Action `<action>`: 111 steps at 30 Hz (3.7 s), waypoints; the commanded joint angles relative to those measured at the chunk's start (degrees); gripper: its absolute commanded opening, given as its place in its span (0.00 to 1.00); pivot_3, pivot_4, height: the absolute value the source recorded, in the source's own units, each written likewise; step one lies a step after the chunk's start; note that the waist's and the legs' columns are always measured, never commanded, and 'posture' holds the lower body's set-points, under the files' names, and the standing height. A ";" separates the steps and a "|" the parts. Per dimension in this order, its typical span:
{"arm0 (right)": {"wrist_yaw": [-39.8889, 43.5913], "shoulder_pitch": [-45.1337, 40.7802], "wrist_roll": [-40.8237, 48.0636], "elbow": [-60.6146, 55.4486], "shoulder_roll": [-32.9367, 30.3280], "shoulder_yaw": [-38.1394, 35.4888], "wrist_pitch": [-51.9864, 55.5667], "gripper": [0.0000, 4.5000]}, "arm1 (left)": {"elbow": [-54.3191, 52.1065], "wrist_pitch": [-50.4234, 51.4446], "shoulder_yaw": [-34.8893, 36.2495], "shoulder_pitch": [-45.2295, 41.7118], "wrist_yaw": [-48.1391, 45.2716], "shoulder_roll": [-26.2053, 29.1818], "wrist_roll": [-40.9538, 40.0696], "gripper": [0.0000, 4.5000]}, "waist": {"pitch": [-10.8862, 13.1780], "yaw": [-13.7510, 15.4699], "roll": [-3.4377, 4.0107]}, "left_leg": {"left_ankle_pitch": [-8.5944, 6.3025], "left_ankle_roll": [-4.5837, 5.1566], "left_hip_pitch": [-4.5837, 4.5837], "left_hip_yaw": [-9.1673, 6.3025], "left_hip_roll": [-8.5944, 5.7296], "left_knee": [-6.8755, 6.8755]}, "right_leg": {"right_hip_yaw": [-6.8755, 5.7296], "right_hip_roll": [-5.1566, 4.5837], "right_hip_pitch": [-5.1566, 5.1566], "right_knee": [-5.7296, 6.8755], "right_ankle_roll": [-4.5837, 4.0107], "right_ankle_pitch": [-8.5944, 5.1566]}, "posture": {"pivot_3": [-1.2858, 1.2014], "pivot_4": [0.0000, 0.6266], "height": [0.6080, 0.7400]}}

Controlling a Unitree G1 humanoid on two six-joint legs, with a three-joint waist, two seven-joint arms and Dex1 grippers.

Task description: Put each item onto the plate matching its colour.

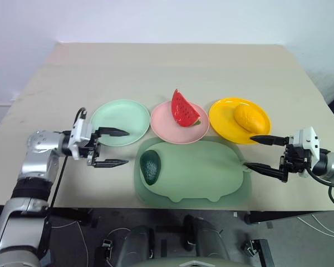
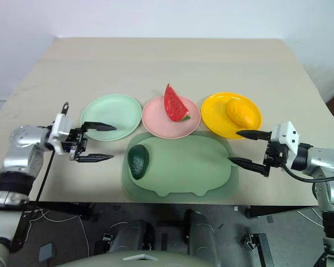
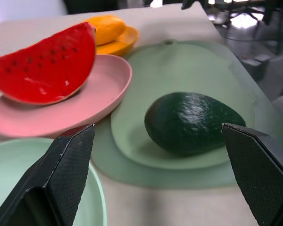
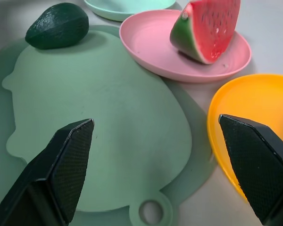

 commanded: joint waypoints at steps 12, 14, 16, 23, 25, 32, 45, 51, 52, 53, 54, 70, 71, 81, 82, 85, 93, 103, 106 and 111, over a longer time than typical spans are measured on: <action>-5.78 4.91 1.75 -8.07 1.30 -2.36 2.32 0.99 | 9.29 -9.60 -28.69 -14.46 -0.21 1.23 -8.53 1.00 | 0.02 0.03 -0.03 | 0.00 0.01 -0.01 -0.05 -0.01 0.01 | 0.01 0.00 0.00 0.00 0.00 -0.01 | 0.52 0.24 0.97; -6.51 5.65 1.94 -8.85 1.40 -2.69 2.61 0.99 | 10.55 -10.62 -31.51 -15.83 -0.21 0.94 -9.30 1.00 | 0.02 0.04 -0.04 | -0.01 0.02 -0.02 -0.06 -0.02 0.02 | 0.01 0.00 0.01 -0.01 0.00 -0.01 | 0.52 0.24 0.97; -7.33 6.76 2.10 -9.73 1.41 -3.19 2.87 0.99 | 11.72 -11.59 -34.43 -17.23 -0.21 0.14 -10.00 1.00 | 0.02 0.05 -0.05 | -0.01 0.02 -0.02 -0.07 -0.02 0.03 | 0.01 0.00 0.01 -0.01 0.00 -0.01 | 0.52 0.24 0.97; -10.00 9.66 3.12 -12.64 1.57 -4.63 3.96 0.99 | 14.19 -14.74 -41.02 -18.87 -0.21 -1.94 -11.91 1.00 | 0.07 0.11 -0.12 | -0.01 0.03 -0.04 -0.12 -0.04 0.06 | 0.03 0.00 0.02 -0.01 0.00 -0.01 | 0.52 0.24 0.97; -10.60 10.14 3.18 -13.15 1.67 -4.86 4.24 0.99 | 14.52 -15.29 -41.94 -18.74 -0.21 -2.35 -12.32 1.00 | 0.06 0.09 -0.12 | -0.01 0.03 -0.02 -0.12 -0.04 0.05 | 0.03 0.01 0.02 -0.01 0.00 -0.01 | 0.52 0.24 0.97; -11.62 10.76 3.46 -13.86 1.53 -4.77 4.67 0.99 | 14.75 -15.93 -43.30 -18.01 -0.21 -2.61 -13.46 1.00 | 0.08 0.15 -0.15 | -0.01 0.03 -0.03 -0.14 -0.04 0.07 | 0.04 0.00 0.02 -0.01 0.00 -0.01 | 0.52 0.24 0.97; -12.69 8.44 3.07 -13.39 1.95 -2.79 5.98 0.99 | 13.89 -14.20 -39.09 -14.09 -0.21 -3.22 -13.62 1.00 | 0.10 0.17 -0.18 | -0.01 0.04 -0.04 -0.15 -0.04 0.10 | 0.04 0.00 0.03 0.00 0.00 -0.01 | 0.52 0.24 0.97; -12.83 8.24 2.72 -13.38 2.18 -2.40 6.26 0.99 | 13.42 -12.75 -36.79 -12.88 -0.21 -4.24 -13.35 1.00 | 0.10 0.11 -0.18 | -0.02 0.04 -0.03 -0.15 -0.05 0.10 | 0.04 0.01 0.04 0.00 0.00 -0.01 | 0.52 0.24 0.97; -12.83 8.27 2.66 -13.40 2.22 -2.40 6.25 0.99 | 13.27 -12.45 -36.49 -12.71 -0.21 -4.36 -13.24 1.00 | 0.10 0.12 -0.19 | -0.01 0.04 -0.03 -0.15 -0.05 0.11 | 0.04 0.01 0.04 0.00 0.00 -0.01 | 0.52 0.24 0.97; -12.76 8.27 2.57 -13.17 2.27 -2.40 6.15 0.99 | 13.10 -12.03 -36.21 -12.50 -0.21 -4.51 -13.20 1.00 | 0.10 0.14 -0.19 | -0.01 0.04 -0.04 -0.14 -0.05 0.11 | 0.04 0.01 0.04 0.00 0.00 -0.01 | 0.52 0.24 0.97; -12.69 8.29 2.53 -13.00 2.31 -2.42 6.04 1.00 | 12.98 -11.82 -35.98 -12.30 -0.21 -4.69 -13.08 0.96 | 0.10 0.14 -0.19 | -0.02 0.05 -0.04 -0.14 -0.05 0.11 | 0.04 0.00 0.04 0.00 0.00 -0.01 | 0.52 0.24 0.97; -12.68 6.90 2.27 -11.79 3.07 -0.84 6.11 1.00 | 9.99 -1.08 -15.87 -9.78 0.63 -4.91 -12.76 0.68 | 0.10 0.06 -0.19 | -0.01 0.04 -0.02 -0.15 -0.04 0.11 | 0.04 0.01 0.04 0.02 0.00 -0.01 | 0.52 0.24 0.97; -12.59 6.74 2.30 -11.74 3.12 -0.62 6.22 1.00 | 10.43 -0.15 -13.30 -9.57 0.98 -4.55 -12.10 0.68 | 0.10 0.07 -0.19 | -0.01 0.04 -0.02 -0.15 -0.04 0.11 | 0.04 0.01 0.04 0.02 0.00 -0.01 | 0.52 0.24 0.97; -9.77 4.40 4.78 -12.66 4.73 -0.99 3.80 1.00 | 22.52 -0.68 4.03 -9.19 14.68 -2.04 -0.83 0.68 | 0.09 0.09 -0.18 | -0.01 0.03 0.01 -0.11 -0.04 0.12 | 0.03 0.03 0.07 0.05 0.01 0.00 | 0.52 0.24 0.97; -9.38 4.29 4.81 -12.56 4.84 -1.15 3.14 1.00 | 24.36 -1.92 5.02 -9.34 16.29 -1.82 0.69 0.68 | 0.09 0.10 -0.18 | -0.01 0.03 0.00 -0.11 -0.04 0.12 | 0.02 0.03 0.08 0.04 0.02 0.00 | 0.52 0.24 0.97; -8.10 4.57 5.48 -12.71 4.74 -1.56 2.19 1.00 | 28.09 -4.79 7.20 -9.36 19.26 -1.58 4.38 0.68 | 0.10 0.09 -0.19 | -0.01 0.03 -0.01 -0.11 -0.05 0.11 | 0.01 0.02 0.08 0.04 0.02 0.00 | 0.52 0.24 0.97; -6.97 5.25 5.85 -14.25 4.78 -1.21 1.88 1.00 | 32.78 -10.01 9.89 -9.16 24.15 -2.48 11.96 0.68 | 0.09 0.04 -0.20 | -0.01 0.02 0.00 -0.09 -0.05 0.11 | 0.00 0.01 0.08 0.05 0.01 0.01 | 0.52 0.24 0.97; -7.76 5.11 5.58 -14.99 5.52 -0.38 2.13 1.00 | 33.82 -7.41 12.61 -12.18 28.39 -5.22 15.48 0.99 | 0.09 0.08 -0.21 | 0.00 0.02 0.01 -0.08 -0.05 0.11 | 0.00 0.01 0.09 0.07 0.02 0.01 | 0.52 0.24 0.97; -8.08 5.56 5.61 -15.51 5.74 -0.32 2.25 1.00 | 32.89 -7.82 13.95 -12.53 27.85 -5.27 15.21 0.99 | 0.09 0.02 -0.21 | 0.00 0.02 0.02 -0.07 -0.05 0.11 | -0.01 0.01 0.09 0.08 0.02 0.02 | 0.52 0.24 0.97; -8.45 6.88 5.79 -16.45 6.06 -0.55 2.46 1.00 | 27.82 -5.54 17.82 -12.02 22.64 -2.41 11.70 0.99 | 0.09 0.00 -0.21 | 0.01 0.00 0.02 -0.07 -0.04 0.11 | -0.01 0.02 0.08 0.08 0.02 0.02 | 0.52 0.24 0.97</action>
